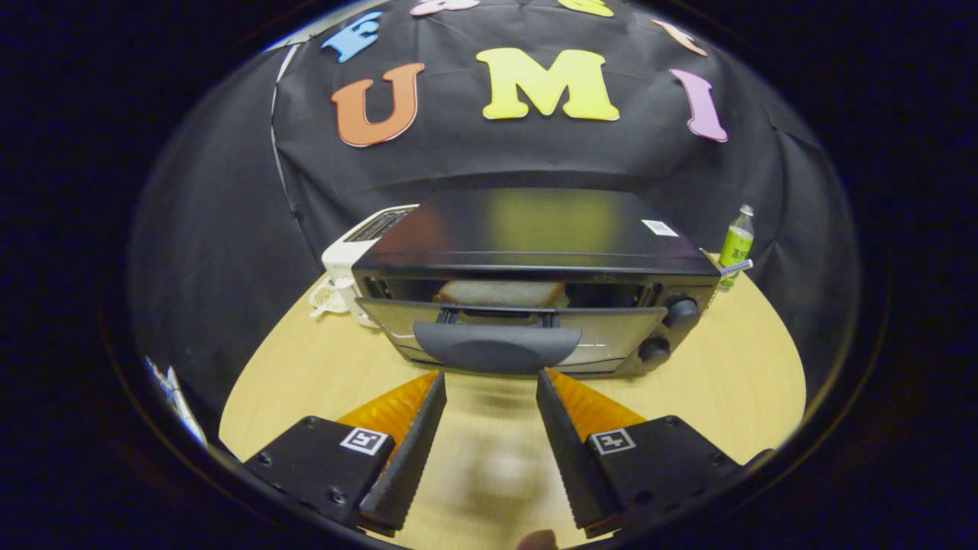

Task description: Open the toaster oven, put the food inside, and close the toaster oven door.

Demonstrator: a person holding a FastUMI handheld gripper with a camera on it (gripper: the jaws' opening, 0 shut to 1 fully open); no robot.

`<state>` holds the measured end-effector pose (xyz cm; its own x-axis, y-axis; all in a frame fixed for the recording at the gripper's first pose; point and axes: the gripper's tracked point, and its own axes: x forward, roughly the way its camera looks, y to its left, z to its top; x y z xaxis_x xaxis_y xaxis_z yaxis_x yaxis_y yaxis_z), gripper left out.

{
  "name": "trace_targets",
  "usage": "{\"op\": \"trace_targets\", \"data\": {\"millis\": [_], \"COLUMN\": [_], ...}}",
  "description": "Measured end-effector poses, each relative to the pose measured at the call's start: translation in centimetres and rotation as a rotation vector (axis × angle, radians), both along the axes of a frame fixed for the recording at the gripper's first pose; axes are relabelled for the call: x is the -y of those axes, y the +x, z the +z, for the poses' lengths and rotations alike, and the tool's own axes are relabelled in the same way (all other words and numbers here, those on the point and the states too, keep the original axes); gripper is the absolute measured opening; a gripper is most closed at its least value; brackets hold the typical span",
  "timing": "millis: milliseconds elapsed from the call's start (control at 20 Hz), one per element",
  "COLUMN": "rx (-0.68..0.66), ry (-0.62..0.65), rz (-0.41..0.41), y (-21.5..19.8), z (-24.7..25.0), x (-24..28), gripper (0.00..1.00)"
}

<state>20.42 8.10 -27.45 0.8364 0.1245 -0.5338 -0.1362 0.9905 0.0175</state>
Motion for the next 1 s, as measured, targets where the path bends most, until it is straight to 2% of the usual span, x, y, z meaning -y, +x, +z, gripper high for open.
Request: {"op": "trace_targets", "data": {"millis": [200,400,800,850,900,1000], "rx": [0.035,0.116,0.327,0.354,0.381,0.428], "ry": [0.014,0.042,0.053,0.056,0.061,0.046], "rz": [-0.001,-0.011,-0.058,-0.063,-0.067,-0.078], "y": [1.3,0.1,-7.2,-8.6,-9.9,-12.0], "z": [3.1,8.0,19.5,20.8,22.0,23.9], "x": [-0.2,-0.2,1.6,1.8,1.9,2.5], "gripper": [0.82,0.82,0.83,0.85,0.92,0.93]}}
